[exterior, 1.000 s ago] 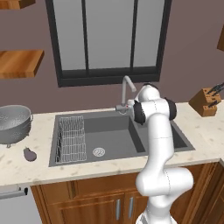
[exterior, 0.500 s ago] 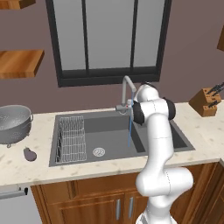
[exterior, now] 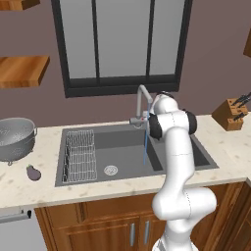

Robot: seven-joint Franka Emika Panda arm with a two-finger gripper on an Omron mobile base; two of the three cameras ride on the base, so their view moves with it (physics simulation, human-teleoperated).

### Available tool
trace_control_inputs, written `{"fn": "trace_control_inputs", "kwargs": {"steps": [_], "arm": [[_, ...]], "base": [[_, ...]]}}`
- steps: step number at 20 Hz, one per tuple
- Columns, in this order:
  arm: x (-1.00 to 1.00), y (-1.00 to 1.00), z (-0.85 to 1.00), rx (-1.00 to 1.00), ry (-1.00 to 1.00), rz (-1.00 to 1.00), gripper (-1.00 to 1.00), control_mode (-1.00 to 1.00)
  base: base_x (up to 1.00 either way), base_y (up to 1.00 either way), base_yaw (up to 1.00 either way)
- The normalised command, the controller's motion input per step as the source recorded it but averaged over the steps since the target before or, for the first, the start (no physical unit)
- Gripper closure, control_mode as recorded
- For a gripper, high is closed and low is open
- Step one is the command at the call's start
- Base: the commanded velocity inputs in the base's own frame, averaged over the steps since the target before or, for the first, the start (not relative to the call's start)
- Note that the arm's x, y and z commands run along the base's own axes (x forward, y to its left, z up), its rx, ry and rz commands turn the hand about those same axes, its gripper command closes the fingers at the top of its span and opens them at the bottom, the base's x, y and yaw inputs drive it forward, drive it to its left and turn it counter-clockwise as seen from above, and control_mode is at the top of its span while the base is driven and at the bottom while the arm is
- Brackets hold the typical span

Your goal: Turn on the sink faucet. Then move the eggplant from the counter to the sink. Turn off the sink. Move the vegetable from the sink to the pot next to the stove. Finally move the pot to the front left burner.

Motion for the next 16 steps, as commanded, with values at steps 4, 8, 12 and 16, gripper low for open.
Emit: {"fn": "trace_control_inputs", "kwargs": {"steps": [4, 8, 12, 16], "arm": [[-0.03, -0.05, 0.00, 0.00, 0.00, 0.00, -1.00, -1.00], [-0.10, -0.03, 0.05, 0.00, 0.00, 0.00, -1.00, -1.00], [-0.11, -0.01, 0.17, 0.00, 0.00, 0.00, -1.00, -1.00], [-0.06, -0.07, 0.28, -0.01, 0.00, 0.00, -1.00, -1.00]], "base": [[0.00, 0.00, 0.00], [0.00, 0.00, 0.00], [0.00, 0.00, 0.00], [0.00, 0.00, 0.00]]}}
